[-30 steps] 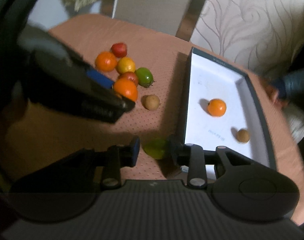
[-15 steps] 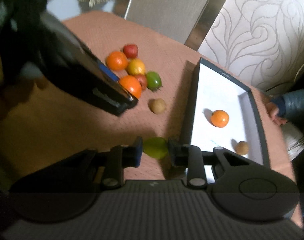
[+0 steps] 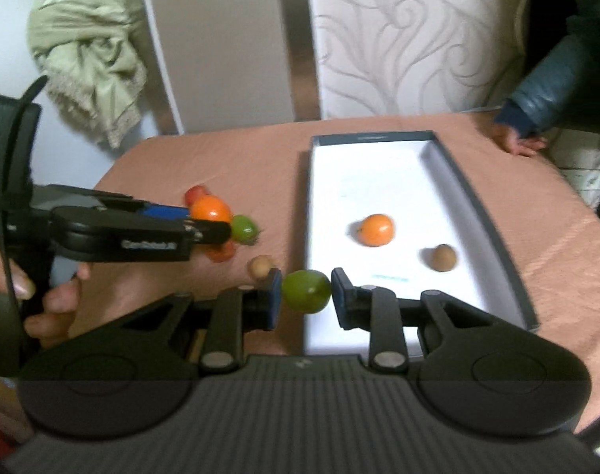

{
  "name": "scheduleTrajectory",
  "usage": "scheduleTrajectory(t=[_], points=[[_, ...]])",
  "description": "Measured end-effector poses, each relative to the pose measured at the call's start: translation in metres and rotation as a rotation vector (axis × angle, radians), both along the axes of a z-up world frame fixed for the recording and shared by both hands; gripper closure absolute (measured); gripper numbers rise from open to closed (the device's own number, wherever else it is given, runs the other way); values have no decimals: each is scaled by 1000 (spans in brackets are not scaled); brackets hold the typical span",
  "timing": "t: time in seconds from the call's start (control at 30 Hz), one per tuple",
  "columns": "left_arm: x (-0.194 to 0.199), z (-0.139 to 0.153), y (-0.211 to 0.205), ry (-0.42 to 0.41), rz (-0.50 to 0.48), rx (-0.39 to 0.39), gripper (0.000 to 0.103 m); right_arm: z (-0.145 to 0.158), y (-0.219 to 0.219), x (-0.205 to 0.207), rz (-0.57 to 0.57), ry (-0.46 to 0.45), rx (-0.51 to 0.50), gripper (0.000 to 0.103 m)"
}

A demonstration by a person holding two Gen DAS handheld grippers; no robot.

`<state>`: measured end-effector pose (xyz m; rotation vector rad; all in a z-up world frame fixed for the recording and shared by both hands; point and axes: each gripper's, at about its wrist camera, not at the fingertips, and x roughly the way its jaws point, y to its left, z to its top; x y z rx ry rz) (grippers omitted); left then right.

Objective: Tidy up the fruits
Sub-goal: 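Carry the orange in the left gripper and the lime in the right gripper over the box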

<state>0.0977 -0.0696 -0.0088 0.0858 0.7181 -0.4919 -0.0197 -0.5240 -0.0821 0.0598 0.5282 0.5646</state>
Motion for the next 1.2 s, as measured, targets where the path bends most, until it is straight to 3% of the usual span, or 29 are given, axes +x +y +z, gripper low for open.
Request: scheduleTrajectory(t=[0.5,1.2], points=[[20,16,-59,-42,-76,-11,60,-9,-34,10,-88,43,12,73],[62,4,-118,-36,-109,-6,60,-12,-55,10,-137,51,-3,73]])
